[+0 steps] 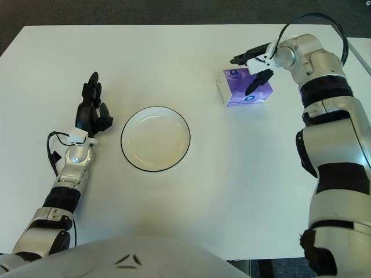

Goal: Put the tissue paper into the plate.

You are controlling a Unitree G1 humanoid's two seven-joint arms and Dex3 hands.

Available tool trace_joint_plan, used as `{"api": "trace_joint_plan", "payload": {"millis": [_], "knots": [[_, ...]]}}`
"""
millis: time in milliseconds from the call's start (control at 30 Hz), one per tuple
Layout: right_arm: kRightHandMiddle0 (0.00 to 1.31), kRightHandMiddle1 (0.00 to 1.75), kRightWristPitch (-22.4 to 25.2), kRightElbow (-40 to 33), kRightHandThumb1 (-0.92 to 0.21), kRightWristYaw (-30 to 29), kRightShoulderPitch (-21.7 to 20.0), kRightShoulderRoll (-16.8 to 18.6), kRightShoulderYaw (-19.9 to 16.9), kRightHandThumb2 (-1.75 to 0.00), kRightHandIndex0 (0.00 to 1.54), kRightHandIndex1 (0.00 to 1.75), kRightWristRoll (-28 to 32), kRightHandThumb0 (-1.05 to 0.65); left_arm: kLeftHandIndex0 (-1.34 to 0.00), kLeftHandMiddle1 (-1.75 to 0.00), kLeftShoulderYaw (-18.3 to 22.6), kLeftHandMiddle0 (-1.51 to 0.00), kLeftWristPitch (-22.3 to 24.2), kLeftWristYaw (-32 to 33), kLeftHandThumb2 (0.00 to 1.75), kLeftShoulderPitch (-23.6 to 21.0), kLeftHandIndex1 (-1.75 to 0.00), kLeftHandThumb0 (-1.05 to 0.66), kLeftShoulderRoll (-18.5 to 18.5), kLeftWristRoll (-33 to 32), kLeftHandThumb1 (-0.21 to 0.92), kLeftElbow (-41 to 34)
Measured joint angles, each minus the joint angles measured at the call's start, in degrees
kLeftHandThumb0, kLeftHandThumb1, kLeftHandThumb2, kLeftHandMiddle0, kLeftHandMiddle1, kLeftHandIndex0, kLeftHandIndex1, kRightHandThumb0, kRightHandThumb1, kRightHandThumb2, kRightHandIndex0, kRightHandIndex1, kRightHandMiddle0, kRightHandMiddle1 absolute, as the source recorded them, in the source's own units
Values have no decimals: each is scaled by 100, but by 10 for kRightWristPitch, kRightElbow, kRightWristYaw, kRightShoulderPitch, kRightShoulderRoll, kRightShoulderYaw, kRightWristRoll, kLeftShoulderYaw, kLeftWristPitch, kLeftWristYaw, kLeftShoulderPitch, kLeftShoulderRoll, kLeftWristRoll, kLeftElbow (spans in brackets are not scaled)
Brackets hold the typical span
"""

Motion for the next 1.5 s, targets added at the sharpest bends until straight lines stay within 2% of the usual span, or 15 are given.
{"api": "trace_joint_plan", "payload": {"millis": [533, 1267, 1500], "knots": [[0, 0, 5, -1, -84, 14, -2, -4, -2, -5, 0, 0, 13, -105, 0, 0, 0, -17, 0, 0, 95, 0, -34, -78, 1, 0, 92, 0], [0, 0, 2, -9, -86, -3, 3, -22, -2, -5, 0, 0, 14, -105, 0, 0, 0, -18, 0, 2, 94, 0, -34, -78, 1, 1, 92, 0], [0, 0, -5, -15, -87, -25, 11, -23, -2, -5, 0, 0, 14, -105, 0, 0, 0, -17, 0, 2, 94, 0, -33, -78, 1, 1, 92, 0]]}}
